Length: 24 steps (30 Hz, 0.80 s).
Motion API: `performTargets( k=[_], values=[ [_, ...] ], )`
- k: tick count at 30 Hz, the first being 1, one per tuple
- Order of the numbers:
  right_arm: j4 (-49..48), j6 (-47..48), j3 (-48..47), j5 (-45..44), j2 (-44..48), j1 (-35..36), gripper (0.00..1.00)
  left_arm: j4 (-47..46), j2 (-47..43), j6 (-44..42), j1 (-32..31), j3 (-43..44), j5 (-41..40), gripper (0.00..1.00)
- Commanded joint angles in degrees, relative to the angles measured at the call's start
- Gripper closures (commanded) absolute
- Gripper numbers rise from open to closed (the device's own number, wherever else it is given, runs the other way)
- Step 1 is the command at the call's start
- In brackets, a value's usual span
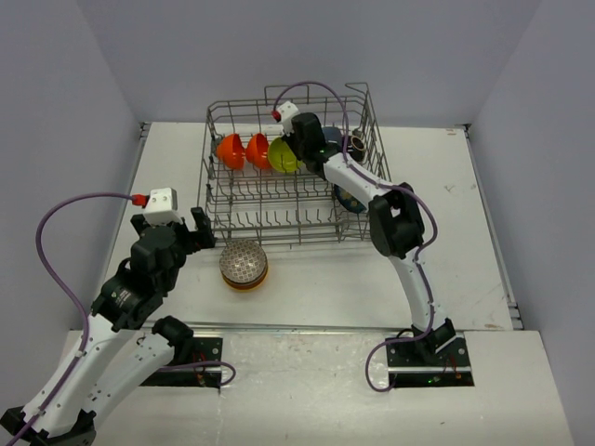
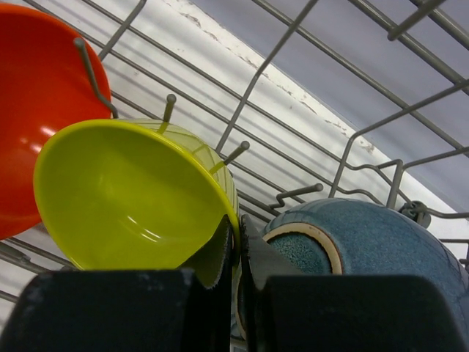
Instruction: Unload the bowls from the dish rack
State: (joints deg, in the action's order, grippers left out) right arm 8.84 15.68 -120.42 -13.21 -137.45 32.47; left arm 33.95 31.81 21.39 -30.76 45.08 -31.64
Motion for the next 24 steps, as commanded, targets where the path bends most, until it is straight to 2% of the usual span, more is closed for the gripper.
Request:
performTargets(
  k=[1,20,24],
  values=[
    [-3.74,-1.18,0.01,-3.22,6.58,-0.48,1.0,-1.52,0.0,-1.17,0.09,-0.7,-0.88,0.0],
    [2.75,-7.24,-8.86,-2.79,13.43,-0.48,1.0,-1.61,0.18,-1.17,0.09,-0.61,-1.15,0.0],
    [7.05,-11.88,-7.21,-1.12,19.22,-0.48,1.0,-1.52,0.44,-1.17,0.09,-0.52,-1.41,0.0]
  ],
)
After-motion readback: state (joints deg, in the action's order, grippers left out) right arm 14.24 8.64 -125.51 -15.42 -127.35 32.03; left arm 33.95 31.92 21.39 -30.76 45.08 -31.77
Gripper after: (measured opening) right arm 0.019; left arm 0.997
